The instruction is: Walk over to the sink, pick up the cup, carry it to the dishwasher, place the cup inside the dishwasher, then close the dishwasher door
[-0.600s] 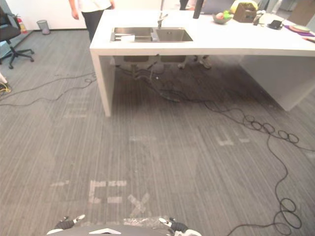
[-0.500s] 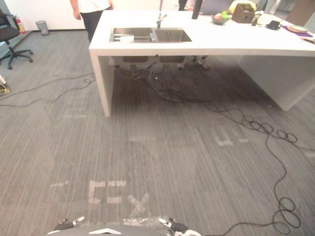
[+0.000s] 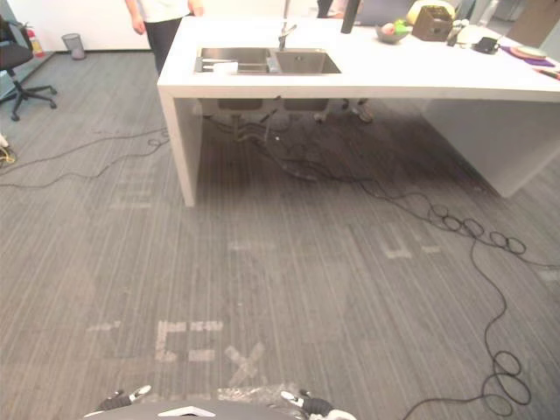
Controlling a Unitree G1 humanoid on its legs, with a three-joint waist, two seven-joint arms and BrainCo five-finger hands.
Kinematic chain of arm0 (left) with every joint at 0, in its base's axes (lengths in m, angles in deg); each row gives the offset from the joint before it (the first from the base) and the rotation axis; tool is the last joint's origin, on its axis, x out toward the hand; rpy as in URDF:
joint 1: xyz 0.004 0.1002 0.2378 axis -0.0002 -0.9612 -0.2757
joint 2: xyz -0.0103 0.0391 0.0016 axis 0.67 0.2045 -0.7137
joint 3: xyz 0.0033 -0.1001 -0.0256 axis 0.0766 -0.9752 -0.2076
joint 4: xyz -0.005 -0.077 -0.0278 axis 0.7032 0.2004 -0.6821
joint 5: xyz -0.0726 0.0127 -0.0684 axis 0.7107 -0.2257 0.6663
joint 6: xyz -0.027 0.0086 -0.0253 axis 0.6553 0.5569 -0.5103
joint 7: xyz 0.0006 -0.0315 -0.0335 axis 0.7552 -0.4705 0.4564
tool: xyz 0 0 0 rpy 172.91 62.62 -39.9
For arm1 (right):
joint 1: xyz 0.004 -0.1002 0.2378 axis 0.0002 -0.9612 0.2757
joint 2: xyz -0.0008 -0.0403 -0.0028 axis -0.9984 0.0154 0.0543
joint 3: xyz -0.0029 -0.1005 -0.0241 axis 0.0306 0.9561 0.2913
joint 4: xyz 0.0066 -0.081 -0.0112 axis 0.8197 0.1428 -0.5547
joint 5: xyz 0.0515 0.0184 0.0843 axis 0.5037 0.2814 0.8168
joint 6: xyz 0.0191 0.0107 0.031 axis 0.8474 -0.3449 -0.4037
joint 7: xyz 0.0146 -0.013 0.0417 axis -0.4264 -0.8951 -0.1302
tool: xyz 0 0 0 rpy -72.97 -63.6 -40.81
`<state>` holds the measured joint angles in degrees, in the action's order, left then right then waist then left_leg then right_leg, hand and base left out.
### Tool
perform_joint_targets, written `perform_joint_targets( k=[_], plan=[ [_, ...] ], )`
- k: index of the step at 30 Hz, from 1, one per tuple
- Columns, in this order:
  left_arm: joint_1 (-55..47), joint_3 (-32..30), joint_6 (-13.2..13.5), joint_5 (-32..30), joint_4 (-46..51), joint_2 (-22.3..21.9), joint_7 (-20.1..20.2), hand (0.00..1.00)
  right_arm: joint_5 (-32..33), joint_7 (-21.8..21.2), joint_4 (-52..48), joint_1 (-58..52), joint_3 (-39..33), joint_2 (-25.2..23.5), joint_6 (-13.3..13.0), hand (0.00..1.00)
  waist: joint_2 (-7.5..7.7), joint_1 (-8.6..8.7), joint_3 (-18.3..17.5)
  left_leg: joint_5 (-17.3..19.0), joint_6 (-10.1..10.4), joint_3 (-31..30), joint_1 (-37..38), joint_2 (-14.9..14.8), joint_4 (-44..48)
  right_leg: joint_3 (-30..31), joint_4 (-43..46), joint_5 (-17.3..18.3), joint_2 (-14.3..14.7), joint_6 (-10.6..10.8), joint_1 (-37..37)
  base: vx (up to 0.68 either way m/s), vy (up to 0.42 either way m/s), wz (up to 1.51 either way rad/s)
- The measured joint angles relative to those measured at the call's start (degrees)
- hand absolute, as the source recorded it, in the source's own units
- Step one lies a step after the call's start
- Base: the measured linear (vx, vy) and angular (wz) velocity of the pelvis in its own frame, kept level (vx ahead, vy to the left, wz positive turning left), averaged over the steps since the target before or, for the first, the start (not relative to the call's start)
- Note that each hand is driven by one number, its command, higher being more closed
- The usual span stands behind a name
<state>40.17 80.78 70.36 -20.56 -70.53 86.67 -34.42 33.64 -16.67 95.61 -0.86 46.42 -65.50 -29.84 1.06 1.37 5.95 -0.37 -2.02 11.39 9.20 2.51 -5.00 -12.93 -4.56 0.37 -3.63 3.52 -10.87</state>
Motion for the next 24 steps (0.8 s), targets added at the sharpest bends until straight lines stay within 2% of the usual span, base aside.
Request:
perform_joint_targets(
  k=[5, 8, 16, 19, 21, 22, 23, 24],
  plan=[
    [0.1, 0.0, 0.1, 0.8, -0.5, 0.0, 0.0, 0.00, 0.0, 2.3, 0.0, 0.0, 0.0, -0.1, -0.5, 0.00, 0.01, 0.02, 0.0, 0.0, 0.0, 0.0, 0.1, 0.0, 0.0, 0.0, 0.0, 0.0, 0.0, 0.0, -0.1, 0.00, 0.000, 0.00],
    [0.0, 0.0, 1.0, 0.9, -0.9, 0.0, 0.1, 0.00, 0.0, 2.5, 0.0, -0.1, 0.0, -0.1, -1.1, 0.00, 0.01, 0.03, 0.0, 0.0, 0.0, 0.0, 0.1, 0.0, 0.0, 0.0, 0.0, 0.0, 0.0, 0.0, -0.1, 0.00, 0.000, 0.00],
    [-0.1, 0.2, 1.0, 2.1, -0.9, 0.1, 0.2, 0.00, 0.0, 3.8, -0.1, -0.3, -0.1, -0.1, -1.2, 0.00, 0.01, -0.01, 0.0, 0.0, -0.1, -0.6, 0.3, 0.1, 0.0, -0.2, 0.5, 0.2, -0.1, 0.2, -0.2, 0.00, 0.000, 0.02],
    [-0.3, 0.6, 0.7, 3.1, -0.9, 0.2, 0.7, 0.00, 0.1, 4.3, -0.2, -0.4, -0.6, -0.1, -1.4, 0.00, 0.50, 0.13, 0.8, 0.9, -0.4, -1.5, 1.0, 0.5, 0.0, -0.6, 8.7, 5.0, -1.5, 1.0, 2.1, -0.01, 0.017, 0.13],
    [-0.4, 2.5, 0.5, 3.3, -0.8, 0.8, 1.0, 0.00, 0.2, 4.5, -0.4, -1.2, -0.8, -0.2, -2.0, 0.00, 0.86, 0.10, 0.9, 2.0, -1.8, -2.2, 1.8, 1.9, 0.0, -0.1, 21.5, 10.2, -4.3, 5.4, 6.7, 0.03, 0.054, 0.15],
    [-0.4, 2.5, 0.3, 4.0, -0.8, 0.6, 0.9, 0.00, 0.3, 4.3, -0.5, -1.2, -0.8, -0.1, -2.3, 0.00, 0.59, 0.12, 1.1, 2.1, -2.1, -2.2, 1.9, 1.9, 0.0, 0.4, 26.1, 10.5, -4.9, 5.2, 8.8, 0.04, 0.056, 0.01],
    [-0.4, 2.4, -0.2, 5.3, -0.9, 0.6, 0.8, 0.00, 0.5, 4.3, -1.4, -1.2, -1.0, 0.0, -2.7, 0.00, 0.40, 0.22, 1.6, 2.4, -2.5, -2.3, 2.1, 1.8, 0.0, 1.7, 37.2, 9.3, -5.7, 2.2, 14.5, 0.04, 0.033, 0.07],
    [0.0, 1.9, -0.9, 7.1, -0.8, 0.8, 0.7, 0.00, 1.1, 4.3, -2.0, -1.4, -1.1, -0.3, -3.0, 0.00, 0.31, 0.79, 2.5, 2.7, -3.1, -3.1, 2.9, 1.8, 0.1, 3.5, 45.0, 10.2, -6.0, 1.2, 18.8, 0.05, 0.016, 0.17]
  ],
)
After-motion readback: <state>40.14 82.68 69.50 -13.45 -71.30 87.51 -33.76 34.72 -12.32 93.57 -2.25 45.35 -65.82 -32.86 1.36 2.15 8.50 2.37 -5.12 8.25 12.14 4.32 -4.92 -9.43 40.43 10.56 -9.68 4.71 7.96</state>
